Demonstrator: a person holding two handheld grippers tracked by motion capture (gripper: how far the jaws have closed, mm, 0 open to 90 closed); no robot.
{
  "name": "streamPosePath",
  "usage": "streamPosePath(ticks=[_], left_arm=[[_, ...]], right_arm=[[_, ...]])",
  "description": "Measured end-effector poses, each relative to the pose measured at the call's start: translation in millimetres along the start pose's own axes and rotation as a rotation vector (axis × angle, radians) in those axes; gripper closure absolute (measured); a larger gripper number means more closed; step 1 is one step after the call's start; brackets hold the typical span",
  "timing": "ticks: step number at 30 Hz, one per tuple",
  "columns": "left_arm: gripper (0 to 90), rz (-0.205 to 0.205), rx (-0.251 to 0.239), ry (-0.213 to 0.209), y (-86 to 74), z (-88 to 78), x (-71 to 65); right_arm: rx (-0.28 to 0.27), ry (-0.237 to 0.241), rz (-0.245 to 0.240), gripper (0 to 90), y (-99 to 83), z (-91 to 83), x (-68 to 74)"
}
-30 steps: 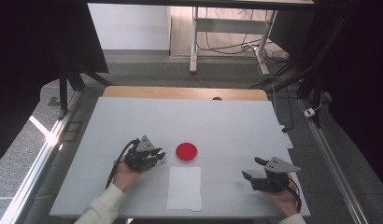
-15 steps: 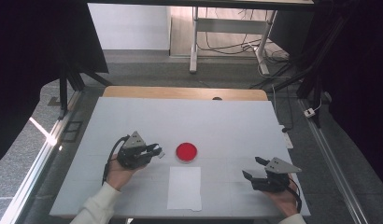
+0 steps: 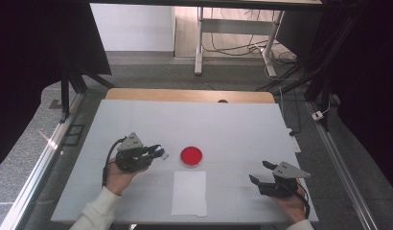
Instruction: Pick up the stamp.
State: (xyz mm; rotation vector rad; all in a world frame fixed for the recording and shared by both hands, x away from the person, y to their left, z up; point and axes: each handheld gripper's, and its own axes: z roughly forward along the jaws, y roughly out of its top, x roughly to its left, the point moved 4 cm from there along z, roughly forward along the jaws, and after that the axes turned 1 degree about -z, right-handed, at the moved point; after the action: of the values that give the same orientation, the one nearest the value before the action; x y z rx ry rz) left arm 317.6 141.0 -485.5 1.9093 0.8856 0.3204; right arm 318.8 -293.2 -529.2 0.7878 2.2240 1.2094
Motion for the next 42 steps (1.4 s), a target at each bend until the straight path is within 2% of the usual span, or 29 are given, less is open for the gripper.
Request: streamPosePath(ticks=[12,24,34,42], left_arm=[[75.7,-0.023,-0.058,-0.05,6.9,-10.0,-2.2],[75.6,-0.002,-0.095,-0.084,21.4,-13.7,-11.9],[75.6,0.016,-0.096,-0.108,27.6,-9.8,-19.1],[75.6,0.038,-0.082,-0.137,32.7,1.6,-28.6]], right_arm=[[-0.008,-0.009,0.008,24.2,0.4,-1.2,-0.8],[-0.009,-0.009,0.014,24.2,0.1,-0.6,-1.1],[-0.005,-0.014,0.013,24.3,0.0,-1.0,-0.8],[-0.007,-0.013,0.012,24.4,0.1,-1.2,-0.7]])
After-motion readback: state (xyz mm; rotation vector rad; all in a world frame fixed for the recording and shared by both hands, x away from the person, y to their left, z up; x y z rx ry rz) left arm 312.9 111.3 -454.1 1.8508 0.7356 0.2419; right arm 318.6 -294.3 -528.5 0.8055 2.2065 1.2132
